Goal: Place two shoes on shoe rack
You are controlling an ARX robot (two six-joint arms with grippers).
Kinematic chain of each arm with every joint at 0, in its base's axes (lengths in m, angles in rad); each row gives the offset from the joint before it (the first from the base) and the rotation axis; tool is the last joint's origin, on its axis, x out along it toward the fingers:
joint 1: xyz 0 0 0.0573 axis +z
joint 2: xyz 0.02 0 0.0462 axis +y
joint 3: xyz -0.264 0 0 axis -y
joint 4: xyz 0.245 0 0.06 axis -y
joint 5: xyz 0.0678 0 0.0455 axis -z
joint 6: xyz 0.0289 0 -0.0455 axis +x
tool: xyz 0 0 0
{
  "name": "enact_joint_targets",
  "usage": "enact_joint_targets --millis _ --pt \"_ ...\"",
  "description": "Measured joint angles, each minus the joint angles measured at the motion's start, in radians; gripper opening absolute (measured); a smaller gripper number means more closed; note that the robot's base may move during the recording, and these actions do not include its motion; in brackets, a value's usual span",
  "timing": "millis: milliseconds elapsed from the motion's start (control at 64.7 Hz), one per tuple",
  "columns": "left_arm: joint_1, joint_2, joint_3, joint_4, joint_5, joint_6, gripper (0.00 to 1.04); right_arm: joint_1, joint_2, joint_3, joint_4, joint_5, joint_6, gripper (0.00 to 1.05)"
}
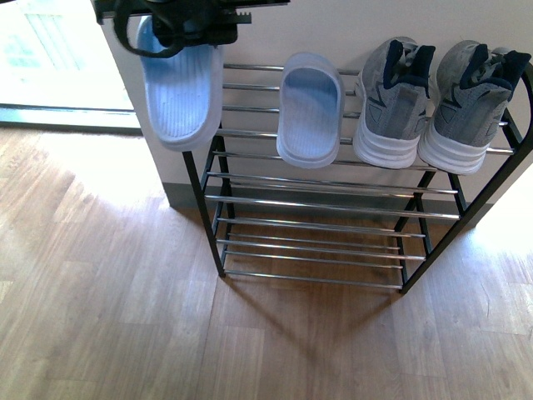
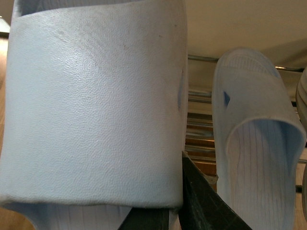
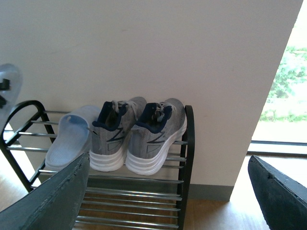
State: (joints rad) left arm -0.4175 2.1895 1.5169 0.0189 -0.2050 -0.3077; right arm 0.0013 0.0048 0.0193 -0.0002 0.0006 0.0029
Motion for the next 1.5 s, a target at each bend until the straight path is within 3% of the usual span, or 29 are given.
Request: enact_joint_targets --millis 386,726,881,958,1205,1499 --pt "-0.014 0.388 0.563 -0.248 0.076 0.059 0.02 0.000 0.000 0.000 0.000 0.000 0.000 0.96" --pt "-0.026 0.516 0.750 -0.361 0.110 0.087 0.02 0.000 0.000 0.000 0.000 0.000 0.000 0.96" --pt "-0.029 0.517 0.748 -0.351 0.103 0.089 0.26 0.000 0.000 0.000 0.000 0.000 0.000 0.96" --pt "-0.032 0.498 0.708 -0.319 0.088 0.084 0.38 0.000 0.000 0.000 0.000 0.000 0.000 0.96" --pt "-0.071 0.189 0.305 -0.061 0.005 0.052 0.96 0.000 0.000 0.000 0.000 0.000 0.000 0.96" --pt "-0.060 -0.230 -0.191 0.140 -0.156 0.032 0.95 0.000 0.000 0.000 0.000 0.000 0.000 0.96"
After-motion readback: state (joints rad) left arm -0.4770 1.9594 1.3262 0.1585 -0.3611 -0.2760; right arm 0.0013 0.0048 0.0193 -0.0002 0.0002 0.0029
